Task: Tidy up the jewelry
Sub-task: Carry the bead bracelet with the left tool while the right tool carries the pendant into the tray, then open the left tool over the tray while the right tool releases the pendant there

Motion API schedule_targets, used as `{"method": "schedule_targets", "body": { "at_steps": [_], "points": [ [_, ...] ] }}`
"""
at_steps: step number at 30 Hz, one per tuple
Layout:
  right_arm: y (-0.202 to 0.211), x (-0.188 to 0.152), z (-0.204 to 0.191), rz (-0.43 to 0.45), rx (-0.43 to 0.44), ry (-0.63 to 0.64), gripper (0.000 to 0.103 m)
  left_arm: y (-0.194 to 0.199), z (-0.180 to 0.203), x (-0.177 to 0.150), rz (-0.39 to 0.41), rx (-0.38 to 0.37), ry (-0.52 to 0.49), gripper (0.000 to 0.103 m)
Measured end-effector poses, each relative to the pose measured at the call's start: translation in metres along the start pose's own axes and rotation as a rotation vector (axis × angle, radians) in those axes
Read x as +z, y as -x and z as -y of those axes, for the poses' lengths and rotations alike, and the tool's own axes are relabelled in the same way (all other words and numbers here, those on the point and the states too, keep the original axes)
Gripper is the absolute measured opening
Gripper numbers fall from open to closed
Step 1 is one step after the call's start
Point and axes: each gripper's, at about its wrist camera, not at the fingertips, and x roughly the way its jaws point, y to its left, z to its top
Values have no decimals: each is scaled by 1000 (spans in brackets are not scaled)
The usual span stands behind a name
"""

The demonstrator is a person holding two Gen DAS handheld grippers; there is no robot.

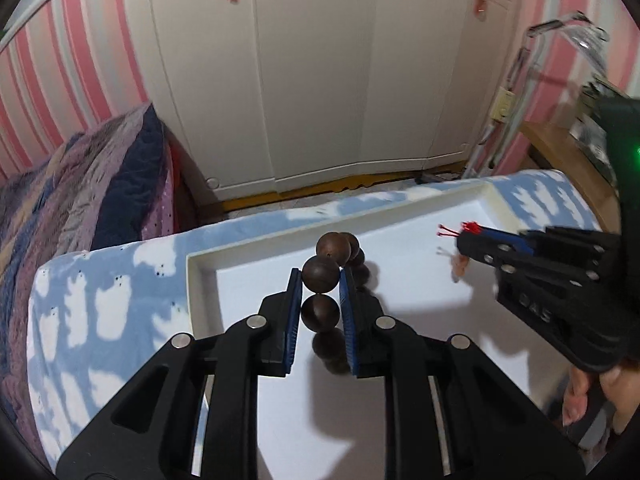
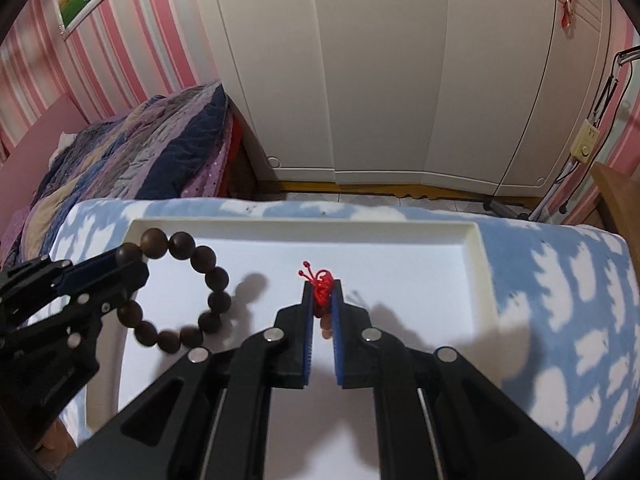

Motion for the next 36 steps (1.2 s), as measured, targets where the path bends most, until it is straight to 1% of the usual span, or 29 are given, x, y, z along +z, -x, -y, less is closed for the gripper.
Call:
{"method": "schedule_targets", "body": {
  "at_steps": [3,6,8,10,13,16,18,19,21,22,23,25,27,28,29,30,31,32,36],
  "points": [
    [-17,9,-3,-4,-13,9,8,-19,-16,4,-17,55,8,17],
    [-30,19,-4,-17,-17,6,8,-32,-32,3,-48,69,37,17],
    [-36,24,-4,-24,-11,1,8,-38,-40,0,-56,96,42,17],
    [-40,25,-6,-32,-18,8,8,-44,-45,-3,-71,103,44,18],
    [-48,21,-7,-58,-26,8,8,-52,-48,-6,-93,121,46,18],
    [-57,19,-7,-74,-39,12,8,-55,-52,-3,-111,127,57,18],
    [-61,18,-5,-81,-37,-3,8,-60,-49,-4,-141,127,64,18],
    [-62,19,-4,-83,-30,-11,8,-70,-39,2,-154,127,66,19],
    [-63,18,-4,-82,-24,-15,8,-75,-36,3,-164,121,78,19],
    [-63,18,-4,-80,-22,-9,11,-75,-37,3,-166,116,86,20],
    [-64,18,-5,-79,-18,-4,11,-74,-39,3,-165,111,95,20],
    [-65,19,-6,-81,-17,0,11,-75,-40,4,-165,115,109,31],
    [-63,20,-3,-91,-15,-4,11,-71,-43,4,-157,111,123,35],
    [-61,20,-2,-98,-10,-5,13,-68,-40,2,-153,107,129,39],
    [-58,21,-2,-97,-1,-5,25,-68,-35,1,-146,104,132,41],
    [-52,21,-1,-89,4,0,36,-63,-32,0,-133,97,129,46],
    [-46,21,0,-80,-6,7,55,-58,-29,-1,-119,96,125,51],
    [-39,20,1,-66,-11,16,58,-52,-27,-3,-107,97,122,52],
    [-10,17,8,-36,-12,28,58,-20,-18,-12,-58,102,120,54]
  ]
}}
